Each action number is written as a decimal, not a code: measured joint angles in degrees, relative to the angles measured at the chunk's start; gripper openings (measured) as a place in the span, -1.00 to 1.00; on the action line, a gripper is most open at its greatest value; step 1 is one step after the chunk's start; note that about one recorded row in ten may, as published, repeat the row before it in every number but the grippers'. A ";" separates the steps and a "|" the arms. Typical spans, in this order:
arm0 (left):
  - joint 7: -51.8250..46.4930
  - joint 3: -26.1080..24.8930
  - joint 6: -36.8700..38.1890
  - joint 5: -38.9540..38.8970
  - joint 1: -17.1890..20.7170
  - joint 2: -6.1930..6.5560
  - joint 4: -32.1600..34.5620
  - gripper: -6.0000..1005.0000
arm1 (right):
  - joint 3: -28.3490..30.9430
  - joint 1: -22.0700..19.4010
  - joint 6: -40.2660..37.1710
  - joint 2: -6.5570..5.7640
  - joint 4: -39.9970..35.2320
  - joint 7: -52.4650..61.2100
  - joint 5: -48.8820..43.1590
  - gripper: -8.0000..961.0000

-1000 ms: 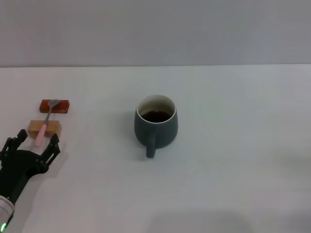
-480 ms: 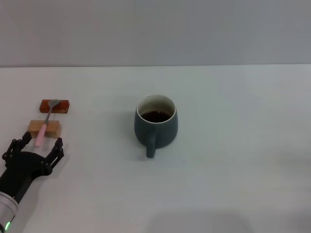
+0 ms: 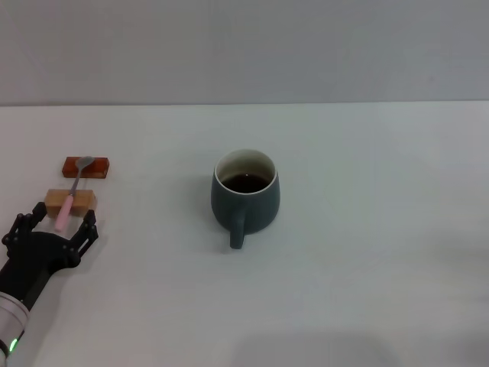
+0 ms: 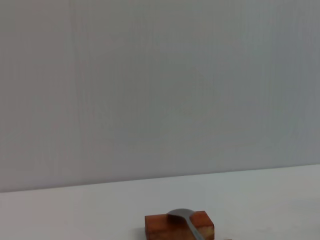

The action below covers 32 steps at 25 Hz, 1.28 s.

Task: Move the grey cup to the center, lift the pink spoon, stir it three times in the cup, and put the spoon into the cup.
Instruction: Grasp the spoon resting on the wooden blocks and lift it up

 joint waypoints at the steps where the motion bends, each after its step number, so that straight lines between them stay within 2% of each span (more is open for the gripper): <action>1: -0.03 -0.05 -0.25 0.00 -0.09 0.00 0.00 0.66 | 0.00 0.00 0.00 0.00 0.00 0.00 0.00 -0.98; 12: -0.28 0.13 -1.74 -0.08 -0.75 0.00 -0.11 0.58 | 0.00 0.00 -0.01 0.00 0.09 0.00 0.00 -0.99; 17: -0.32 -0.04 -1.98 -0.45 -0.82 0.00 -0.10 0.22 | 0.00 -0.13 0.00 0.00 0.10 0.00 0.00 -0.99; 23: -0.35 0.28 -2.00 -2.32 -0.92 0.00 -0.02 0.17 | 0.00 -0.18 -0.01 0.00 0.09 0.00 0.00 -0.99; 28: -0.36 0.74 -2.23 -2.35 -0.94 0.00 0.00 -0.11 | 0.00 -0.18 0.00 -0.03 0.09 0.00 0.00 -0.99; 32: -0.36 1.10 -2.32 -2.35 -1.01 0.00 0.01 -0.11 | 0.00 -0.18 0.00 -0.06 0.09 0.00 0.00 -0.99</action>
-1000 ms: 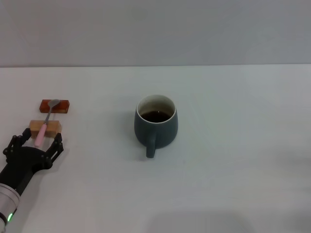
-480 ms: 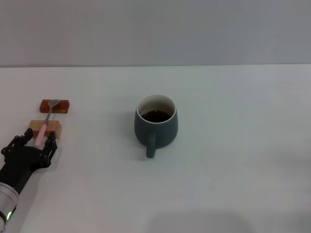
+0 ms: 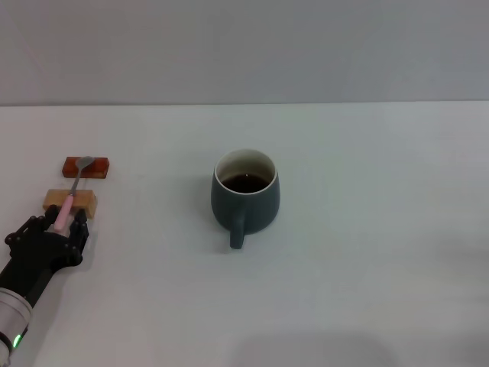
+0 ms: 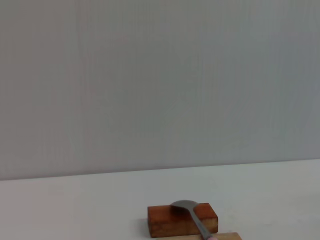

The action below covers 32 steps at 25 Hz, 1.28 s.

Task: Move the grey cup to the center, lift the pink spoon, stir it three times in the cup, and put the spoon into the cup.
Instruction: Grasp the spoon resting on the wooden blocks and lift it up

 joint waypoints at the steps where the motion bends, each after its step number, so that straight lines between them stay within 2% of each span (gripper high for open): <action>1: 0.00 0.02 0.00 0.00 0.00 0.00 0.00 -0.11 | 0.00 0.00 0.00 0.00 0.00 0.00 0.00 -0.99; 7: 0.00 0.06 0.07 0.00 0.01 0.00 0.00 -0.11 | 0.00 0.00 0.00 -0.03 0.00 0.00 0.00 -0.99; 10: 0.00 0.19 0.25 0.00 0.03 0.00 0.00 -0.40 | 0.00 0.00 0.00 -0.03 0.00 0.00 0.00 -0.98; 16: 0.00 0.28 0.13 0.00 0.03 0.01 -0.05 -0.39 | 0.00 0.00 0.00 -0.03 0.00 0.00 0.00 -0.98; 21: 0.35 -0.01 -0.09 -1.65 0.03 0.03 0.06 -0.56 | 0.00 0.00 0.00 -0.03 0.00 0.00 0.00 -0.98; 26: 0.62 0.31 0.02 -2.05 -0.03 0.00 0.00 -0.61 | 0.00 0.00 0.28 -0.03 -0.04 0.00 0.00 -0.98; 32: 0.69 1.45 4.82 -1.86 0.26 0.02 -0.43 -0.66 | 0.00 0.02 0.52 -0.03 0.00 0.00 0.00 -0.98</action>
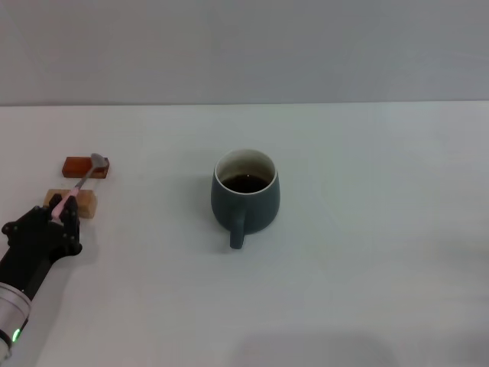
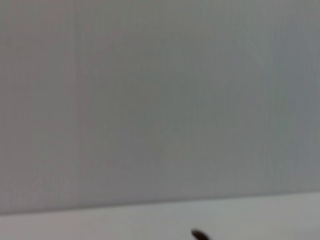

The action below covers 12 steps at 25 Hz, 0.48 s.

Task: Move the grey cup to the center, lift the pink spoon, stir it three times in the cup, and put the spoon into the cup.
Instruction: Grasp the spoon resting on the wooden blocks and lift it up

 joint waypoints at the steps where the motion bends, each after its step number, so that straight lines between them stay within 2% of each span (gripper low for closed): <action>1: 0.00 0.18 0.60 -0.04 0.13 0.05 -0.28 -0.66 | 0.00 0.01 0.01 0.00 0.00 0.00 0.00 -0.98; 12: 0.01 0.43 4.26 -0.18 0.46 0.59 -3.01 -0.68 | 0.39 -0.16 0.02 0.00 0.00 0.00 0.00 -0.99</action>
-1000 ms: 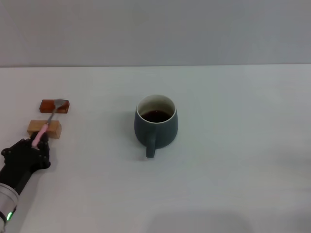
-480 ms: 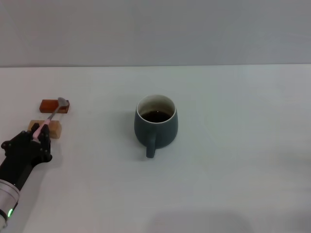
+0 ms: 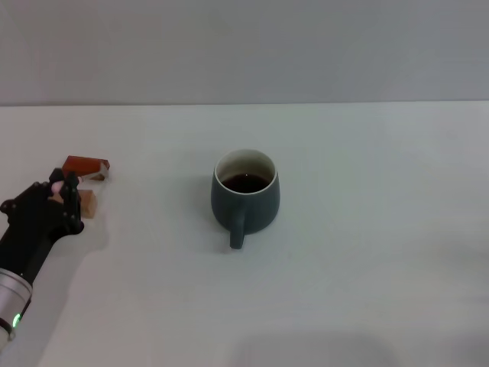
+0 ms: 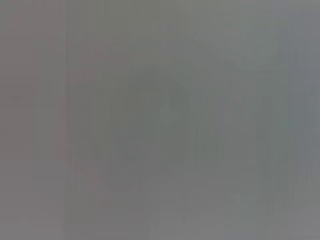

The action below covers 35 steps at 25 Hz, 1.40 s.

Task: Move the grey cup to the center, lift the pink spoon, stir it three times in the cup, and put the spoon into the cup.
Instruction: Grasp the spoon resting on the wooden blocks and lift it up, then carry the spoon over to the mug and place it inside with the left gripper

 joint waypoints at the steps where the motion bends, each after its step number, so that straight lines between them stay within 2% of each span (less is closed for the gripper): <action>1: -0.03 -0.02 0.23 0.05 0.08 0.06 -0.32 -0.68 | 0.04 -0.02 0.00 0.00 0.00 0.00 0.00 -0.99; 12: -0.54 -0.08 3.31 0.58 0.52 0.57 -3.30 -0.70 | 0.17 -0.12 -0.04 -0.08 0.00 0.00 0.00 -0.98; 16: -1.69 -0.02 2.73 3.55 1.71 1.46 -6.85 -0.70 | 0.28 -0.13 -0.04 -0.09 0.00 0.00 0.00 -0.98; 21: -6.95 -0.28 -1.63 9.38 3.60 4.23 -13.88 -0.70 | 1.72 -0.17 -0.07 -0.09 -0.37 0.00 0.08 -0.98; 22: -6.95 -0.28 -1.63 9.38 3.60 4.23 -13.88 -0.70 | 2.06 -0.19 -0.07 -0.09 -0.44 0.00 0.09 -0.98; 23: -7.62 -0.31 -4.91 11.03 4.58 5.60 -17.97 -0.70 | 2.35 -0.21 -0.07 -0.09 -0.51 0.00 0.09 -0.98; 25: -7.65 -0.06 -6.99 11.28 5.07 6.55 -20.66 -0.70 | 3.03 -0.26 -0.07 -0.09 -0.88 0.00 0.10 -0.98; 35: -8.37 3.24 -16.68 11.51 7.91 13.73 -37.67 -0.69 | 6.18 -0.27 0.91 -0.08 -2.59 0.00 0.26 -0.98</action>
